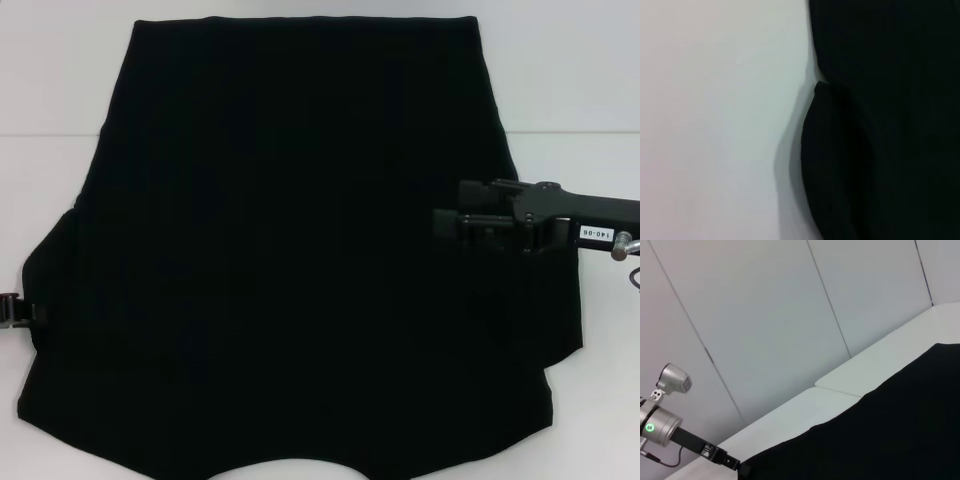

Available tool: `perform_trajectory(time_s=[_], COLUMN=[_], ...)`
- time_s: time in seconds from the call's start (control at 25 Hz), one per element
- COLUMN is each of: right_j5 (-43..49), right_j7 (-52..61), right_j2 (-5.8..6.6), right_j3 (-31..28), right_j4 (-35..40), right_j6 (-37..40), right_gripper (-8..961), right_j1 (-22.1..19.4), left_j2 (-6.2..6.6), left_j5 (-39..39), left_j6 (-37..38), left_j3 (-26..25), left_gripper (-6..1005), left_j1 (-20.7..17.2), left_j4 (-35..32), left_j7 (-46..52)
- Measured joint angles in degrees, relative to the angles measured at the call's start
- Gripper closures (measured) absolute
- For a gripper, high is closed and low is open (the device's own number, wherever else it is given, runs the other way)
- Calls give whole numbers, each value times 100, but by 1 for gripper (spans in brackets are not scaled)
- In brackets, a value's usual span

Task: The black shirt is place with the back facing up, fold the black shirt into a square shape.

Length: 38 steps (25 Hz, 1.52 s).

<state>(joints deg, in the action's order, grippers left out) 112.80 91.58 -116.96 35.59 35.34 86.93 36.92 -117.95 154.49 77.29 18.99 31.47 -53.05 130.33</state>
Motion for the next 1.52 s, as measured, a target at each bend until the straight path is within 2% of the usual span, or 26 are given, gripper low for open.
perform_trajectory(time_s=[0.16,0.4,0.56,0.64,0.96,1.52], right_j5=[-16,-26,-49,-49,-97,-119], right_j7=[-2,-28,-46,-48,-55,-62], right_j2=[-2,-4,-17,-21,-40,-50], right_j3=[1,0,-68,-117,-157,-159], right_j4=[5,-12,-15,-19,-33,-37], right_j6=[-1,-26,-27,-27,-28,-111], right_gripper=[105,127,132,132,131,132], right_j1=[0,-9,-33,-40,-53,-21], left_j2=[0,0,0,10,61,122], left_j5=[-15,-22,-36,-44,-51,-51], left_j6=[-1,-88,-132,-146,-147,-155], left_j3=[0,-47,-113,-371,-751,-1211], left_gripper=[824,994,995,995,995,995], left_j1=[2,-20,-55,-79,-128,-181], left_j4=[3,6,6,6,-24,-76], left_j7=[1,1,1,-37,-150,-217])
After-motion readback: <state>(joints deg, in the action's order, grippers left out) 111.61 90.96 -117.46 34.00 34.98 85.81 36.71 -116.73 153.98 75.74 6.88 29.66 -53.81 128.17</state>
